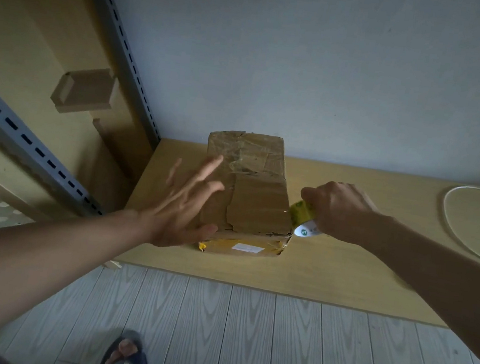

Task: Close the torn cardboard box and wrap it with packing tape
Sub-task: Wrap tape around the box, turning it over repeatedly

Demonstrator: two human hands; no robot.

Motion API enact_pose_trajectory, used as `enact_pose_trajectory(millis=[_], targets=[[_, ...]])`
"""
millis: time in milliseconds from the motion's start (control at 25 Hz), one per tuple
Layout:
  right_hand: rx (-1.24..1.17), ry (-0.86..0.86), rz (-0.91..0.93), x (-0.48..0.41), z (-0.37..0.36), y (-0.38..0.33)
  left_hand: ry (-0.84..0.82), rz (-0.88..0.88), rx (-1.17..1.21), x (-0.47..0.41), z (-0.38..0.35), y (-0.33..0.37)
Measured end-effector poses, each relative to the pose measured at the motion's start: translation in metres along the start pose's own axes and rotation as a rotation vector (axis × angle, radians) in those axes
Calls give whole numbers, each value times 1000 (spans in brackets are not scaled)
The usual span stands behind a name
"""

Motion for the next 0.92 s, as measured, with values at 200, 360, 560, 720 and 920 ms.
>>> enact_pose_trajectory(millis=[200,360,560,720,920], targets=[[-53,-4,-33,3,-2,0,-185,-18,-185,-26,1,35],[-53,-10,-65,5,-1,-1,-279,87,-140,-48,-1,58],[-90,7,-62,5,-2,2,-385,239,-36,-67,-2,73],[-131,18,-30,7,-4,3,-543,306,-33,-100,10,95],[-209,12,-62,15,-2,25,-512,302,-103,-113,19,110]])
Point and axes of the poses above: each hand's wrist, its own x-axis away from the middle knuckle, its own z-axis out of the back of the hand, y = z × x, the point moved 5 cm from there along -x, towards the middle knuckle, and after that the axes turned 10 degrees about -y, right-handed, at the moved point
